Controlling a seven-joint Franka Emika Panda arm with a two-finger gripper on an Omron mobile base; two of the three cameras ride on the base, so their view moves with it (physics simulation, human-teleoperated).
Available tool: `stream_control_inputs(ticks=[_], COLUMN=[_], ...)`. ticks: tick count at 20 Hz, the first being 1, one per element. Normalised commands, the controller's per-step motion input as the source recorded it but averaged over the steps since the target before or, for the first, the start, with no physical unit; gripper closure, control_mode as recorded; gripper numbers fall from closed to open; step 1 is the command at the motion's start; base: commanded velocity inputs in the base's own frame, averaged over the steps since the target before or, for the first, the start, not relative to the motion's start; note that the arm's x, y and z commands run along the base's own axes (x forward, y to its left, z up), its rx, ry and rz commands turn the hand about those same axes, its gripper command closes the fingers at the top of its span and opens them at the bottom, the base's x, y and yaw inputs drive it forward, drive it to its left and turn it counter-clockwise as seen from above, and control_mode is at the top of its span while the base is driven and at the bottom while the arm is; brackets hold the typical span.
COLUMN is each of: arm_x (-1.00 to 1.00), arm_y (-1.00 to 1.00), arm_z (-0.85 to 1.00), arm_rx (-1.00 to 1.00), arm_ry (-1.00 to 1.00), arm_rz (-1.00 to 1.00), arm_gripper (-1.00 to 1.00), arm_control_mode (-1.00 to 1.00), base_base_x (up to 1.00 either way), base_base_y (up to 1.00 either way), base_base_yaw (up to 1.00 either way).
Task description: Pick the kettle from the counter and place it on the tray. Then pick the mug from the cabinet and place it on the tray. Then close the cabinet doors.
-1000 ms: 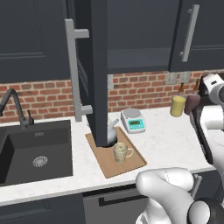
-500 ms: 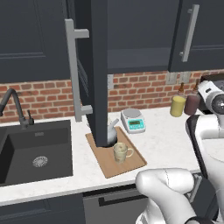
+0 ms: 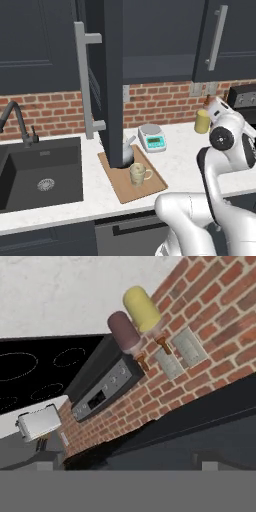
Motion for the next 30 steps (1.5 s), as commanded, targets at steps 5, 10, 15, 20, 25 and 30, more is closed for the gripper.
stream_control_inputs(ticks=[5, 10, 15, 20, 25, 30], arm_x=[-0.07, 0.0, -0.08, -0.32, -0.56, -0.42], arm_y=[0.27, 0.02, 0.35, 0.46, 0.55, 0.43], arm_z=[0.2, -0.17, -0.04, 0.01, 0.2, 0.04], arm_rx=[-0.15, -0.07, -0.19, -0.25, -0.24, -0.2], arm_ry=[0.02, 0.07, 0.14, 0.0, 0.0, -0.01], arm_rz=[-0.21, -0.01, -0.14, -0.19, -0.23, -0.15], arm_gripper=[-1.0, -1.0, -1.0, -1.0, -1.0, -1.0], arm_control_mode=[-1.0, -1.0, -1.0, -1.0, -1.0, -1.0], base_base_x=[0.0, 0.0, 0.0, 0.0, 0.0, 0.0], base_base_y=[0.0, 0.0, 0.0, 0.0, 0.0, 0.0], base_base_yaw=[0.0, 0.0, 0.0, 0.0, 0.0, 0.0])
